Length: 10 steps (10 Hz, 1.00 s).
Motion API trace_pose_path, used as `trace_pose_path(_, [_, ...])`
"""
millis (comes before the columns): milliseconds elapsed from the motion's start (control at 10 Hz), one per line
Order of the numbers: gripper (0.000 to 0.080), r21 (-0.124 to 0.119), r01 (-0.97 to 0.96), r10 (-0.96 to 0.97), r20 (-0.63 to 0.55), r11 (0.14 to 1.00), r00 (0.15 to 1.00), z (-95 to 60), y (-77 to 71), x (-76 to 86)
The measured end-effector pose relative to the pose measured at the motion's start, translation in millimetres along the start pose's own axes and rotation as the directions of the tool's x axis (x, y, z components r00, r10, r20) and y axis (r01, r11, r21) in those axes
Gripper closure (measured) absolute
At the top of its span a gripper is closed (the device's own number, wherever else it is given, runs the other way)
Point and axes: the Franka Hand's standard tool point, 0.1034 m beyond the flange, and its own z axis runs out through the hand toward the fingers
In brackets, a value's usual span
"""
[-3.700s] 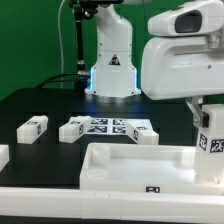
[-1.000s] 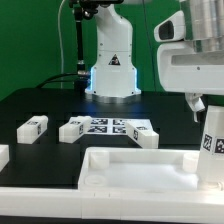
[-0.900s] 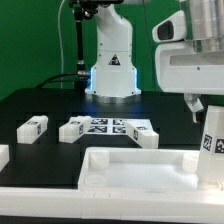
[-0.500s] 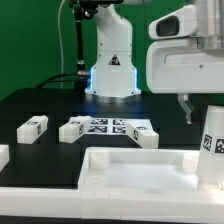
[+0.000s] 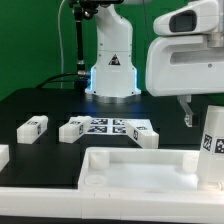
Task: Assemble desk
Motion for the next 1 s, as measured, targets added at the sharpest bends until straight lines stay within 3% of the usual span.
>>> trace_pose_path(200, [0.015, -0.004, 0.113, -0.113, -0.002, 0.994, 0.994, 0.0, 0.6, 0.4])
trace_pose_path(300, [0.0239, -0.003, 0.112, -0.112, -0.002, 0.994, 0.994, 0.1, 0.5, 0.4])
trace_pose_path(400, [0.0239, -0.003, 0.112, -0.112, -0.002, 0.994, 0.994, 0.1, 0.5, 0.4])
trace_pose_path(500, [0.044, -0.005, 0.112, -0.112, -0.003, 0.994, 0.994, 0.0, 1.8, 0.5])
trace_pose_path(600, [0.0501, -0.008, 0.108, -0.108, -0.002, 0.994, 0.994, 0.1, 5.1, 0.6])
trace_pose_path(1000, [0.0503, -0.002, 0.069, -0.069, -0.001, 0.998, 0.998, 1.0, 7.1, 0.3])
